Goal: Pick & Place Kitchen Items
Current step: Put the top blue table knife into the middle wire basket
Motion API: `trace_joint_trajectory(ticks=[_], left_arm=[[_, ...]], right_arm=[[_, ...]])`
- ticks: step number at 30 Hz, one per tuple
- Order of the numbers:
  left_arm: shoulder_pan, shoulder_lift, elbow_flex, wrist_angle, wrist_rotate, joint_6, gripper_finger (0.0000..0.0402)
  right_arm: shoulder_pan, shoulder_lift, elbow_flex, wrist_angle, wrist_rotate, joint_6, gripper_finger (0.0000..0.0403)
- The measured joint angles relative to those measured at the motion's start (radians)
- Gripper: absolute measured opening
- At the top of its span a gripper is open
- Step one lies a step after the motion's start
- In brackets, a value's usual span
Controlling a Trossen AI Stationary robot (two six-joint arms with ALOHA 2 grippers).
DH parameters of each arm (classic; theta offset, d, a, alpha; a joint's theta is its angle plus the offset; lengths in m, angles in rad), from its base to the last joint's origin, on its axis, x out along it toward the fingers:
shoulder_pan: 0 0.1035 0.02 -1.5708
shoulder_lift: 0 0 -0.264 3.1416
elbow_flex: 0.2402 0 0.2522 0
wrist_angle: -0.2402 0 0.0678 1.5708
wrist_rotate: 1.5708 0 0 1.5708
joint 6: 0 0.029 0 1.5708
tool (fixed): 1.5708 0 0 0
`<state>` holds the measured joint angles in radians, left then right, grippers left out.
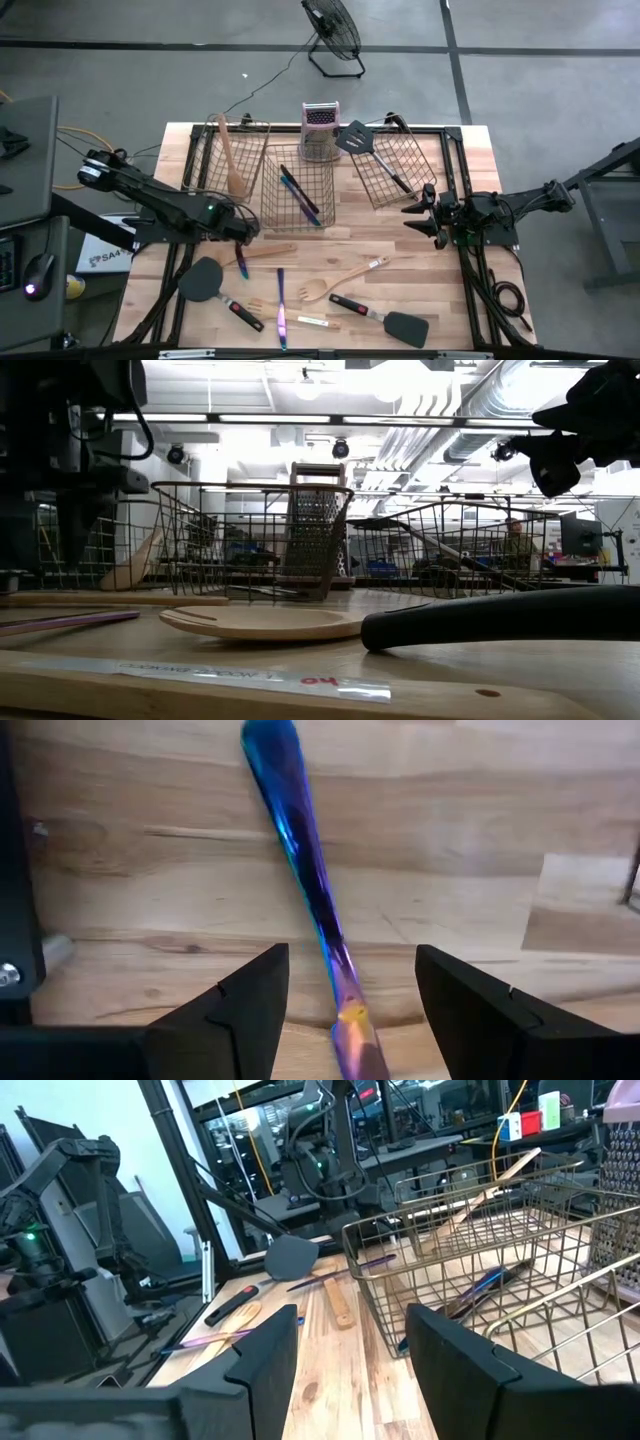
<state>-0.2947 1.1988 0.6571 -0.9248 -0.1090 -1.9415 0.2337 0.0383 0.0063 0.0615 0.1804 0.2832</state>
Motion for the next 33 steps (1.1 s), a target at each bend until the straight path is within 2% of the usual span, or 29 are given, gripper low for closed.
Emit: trace_joint_trajectory(ticks=[7,21,28,33], left_arm=[[0.0,0.003,0.0,-0.026,0.006,-0.001,0.0214],[0.0,0.088,0.0,-0.019,0.029,0.001,0.0214],[0.0,0.094,-0.085,0.121,0.053,-0.041,0.0214],[0.0,0.092,-0.1,0.14,0.055,-0.066,0.0214]], right_arm=[[0.0,0.004,0.0,0.0,0.0,0.0,0.018],[0.0,0.004,0.0,0.0,0.0,0.0,0.018],[0.0,0.004,0.0,0.0,0.0,0.0,0.018],[0.0,0.004,0.0,0.0,0.0,0.0,0.018]])
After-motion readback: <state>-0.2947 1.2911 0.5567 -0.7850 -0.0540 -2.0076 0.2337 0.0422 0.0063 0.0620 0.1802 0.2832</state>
